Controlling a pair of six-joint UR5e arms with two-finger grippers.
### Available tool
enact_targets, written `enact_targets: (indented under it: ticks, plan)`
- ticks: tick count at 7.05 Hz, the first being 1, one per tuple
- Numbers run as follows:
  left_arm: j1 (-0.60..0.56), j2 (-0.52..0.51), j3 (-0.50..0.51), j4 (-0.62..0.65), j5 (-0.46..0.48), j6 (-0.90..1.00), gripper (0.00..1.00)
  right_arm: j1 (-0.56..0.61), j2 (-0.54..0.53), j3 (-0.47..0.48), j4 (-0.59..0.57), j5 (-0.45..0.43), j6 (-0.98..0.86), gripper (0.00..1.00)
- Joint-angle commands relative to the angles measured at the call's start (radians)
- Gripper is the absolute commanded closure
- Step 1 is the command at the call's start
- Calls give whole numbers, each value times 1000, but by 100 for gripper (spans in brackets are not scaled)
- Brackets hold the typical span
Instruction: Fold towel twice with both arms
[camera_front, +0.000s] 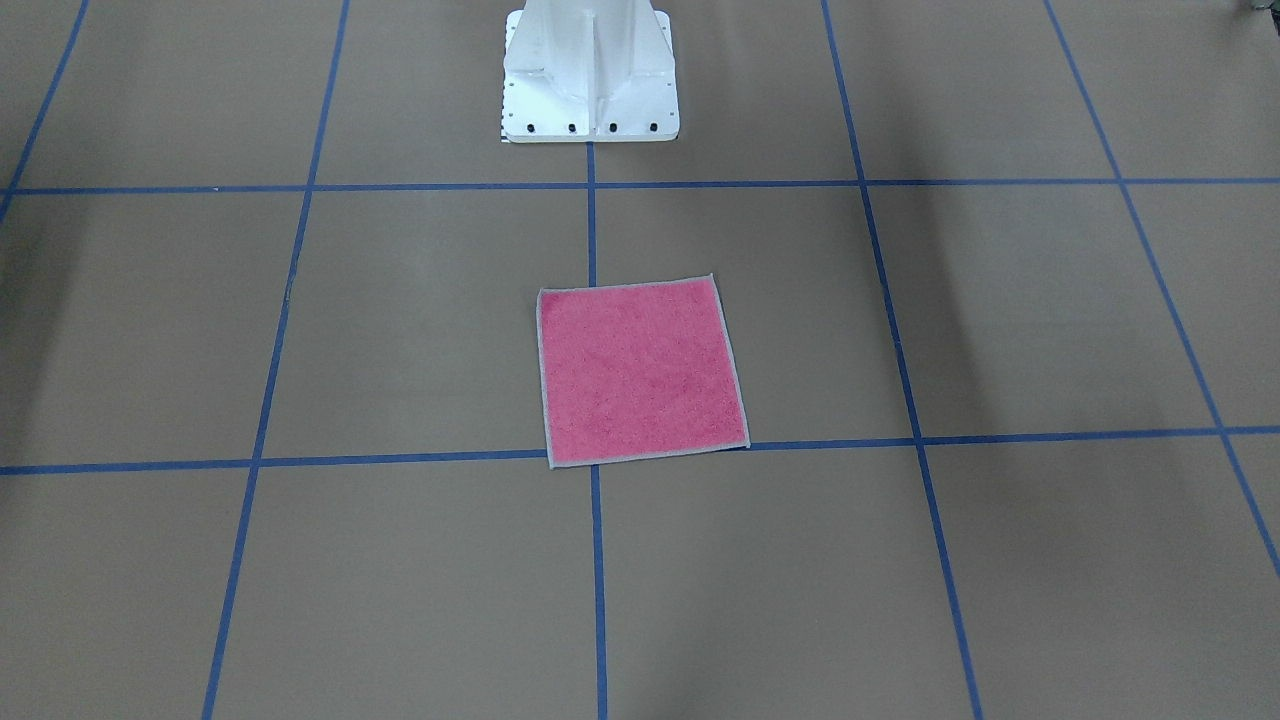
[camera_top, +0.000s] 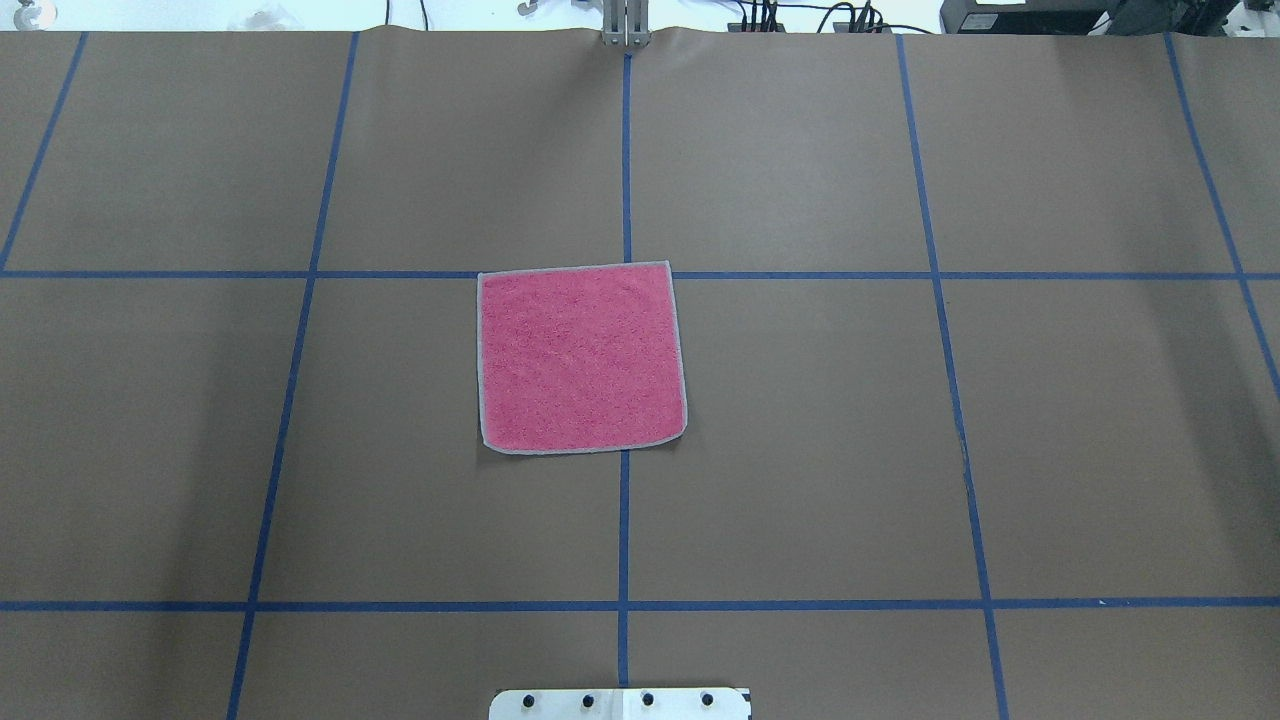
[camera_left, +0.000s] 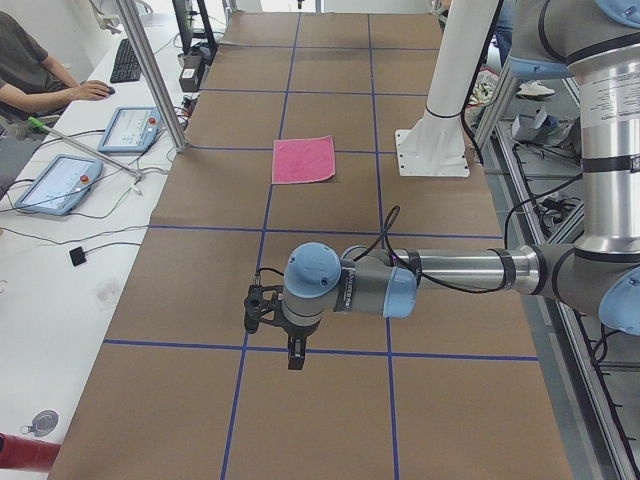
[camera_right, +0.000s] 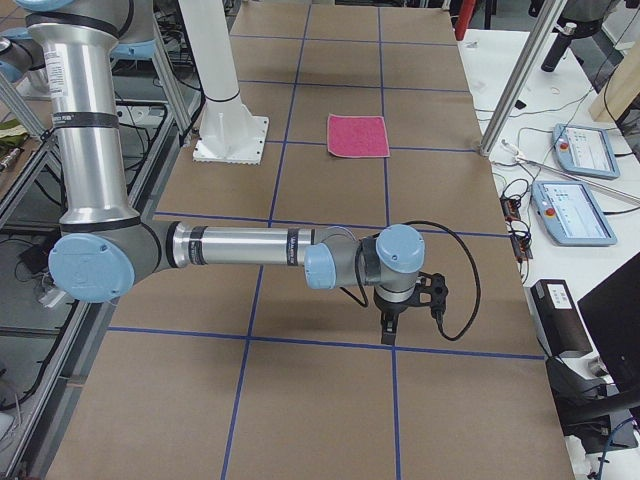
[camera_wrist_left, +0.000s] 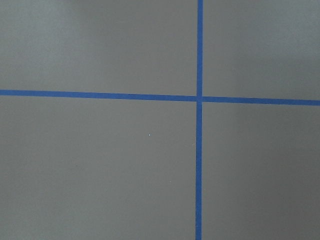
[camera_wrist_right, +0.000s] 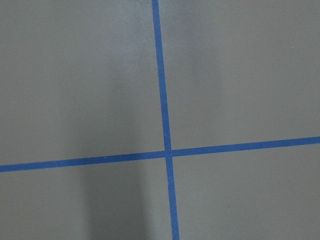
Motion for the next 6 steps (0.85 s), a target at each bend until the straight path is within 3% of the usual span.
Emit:
enact_targets:
  ticks: [1, 6]
  plan:
    - [5, 33, 4, -85, -1, 2, 0, -10, 3, 1, 2, 1, 0, 0]
    - [7, 51, -3, -95, -15, -11, 0, -16, -30, 23, 14, 8, -2, 0]
